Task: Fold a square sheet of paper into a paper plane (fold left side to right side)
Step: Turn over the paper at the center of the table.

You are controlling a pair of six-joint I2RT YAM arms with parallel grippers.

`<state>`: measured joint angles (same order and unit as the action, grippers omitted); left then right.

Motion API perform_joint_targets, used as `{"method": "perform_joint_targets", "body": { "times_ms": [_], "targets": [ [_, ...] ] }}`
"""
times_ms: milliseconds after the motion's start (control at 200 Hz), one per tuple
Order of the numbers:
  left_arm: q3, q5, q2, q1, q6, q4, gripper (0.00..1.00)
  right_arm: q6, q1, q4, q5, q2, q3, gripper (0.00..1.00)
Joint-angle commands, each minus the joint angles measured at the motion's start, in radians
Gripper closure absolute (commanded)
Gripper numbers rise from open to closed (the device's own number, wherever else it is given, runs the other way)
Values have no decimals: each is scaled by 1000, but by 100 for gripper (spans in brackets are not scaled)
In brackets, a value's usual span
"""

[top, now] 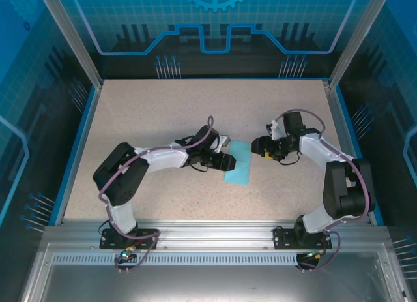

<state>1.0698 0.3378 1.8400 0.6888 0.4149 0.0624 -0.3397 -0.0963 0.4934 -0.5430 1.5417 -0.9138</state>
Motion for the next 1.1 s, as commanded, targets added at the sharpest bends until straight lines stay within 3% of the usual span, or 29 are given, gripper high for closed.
{"method": "perform_joint_targets", "body": {
  "times_ms": [0, 160, 285, 385, 820, 1096],
  "targets": [
    [57, 12, 66, -9, -24, 21, 41, -15, 9, -25, -79, -11, 29, 31],
    [94, -4, 114, -11, -36, 47, 51, -27, -3, -54, -101, 4, 72, 34],
    [76, -7, 106, -18, -25, 21, 83, -22, -16, -53, -120, 27, 79, 38],
    [41, -18, 72, -31, -14, 1, 93, -25, -26, -58, -127, 35, 78, 38],
    [-37, -8, 8, -56, 10, -62, 89, -122, -105, -152, -200, 134, 40, 37],
    [-34, 10, 15, -56, 11, -71, 85, -229, -138, -185, -170, 207, -11, 35]
  ]
}}
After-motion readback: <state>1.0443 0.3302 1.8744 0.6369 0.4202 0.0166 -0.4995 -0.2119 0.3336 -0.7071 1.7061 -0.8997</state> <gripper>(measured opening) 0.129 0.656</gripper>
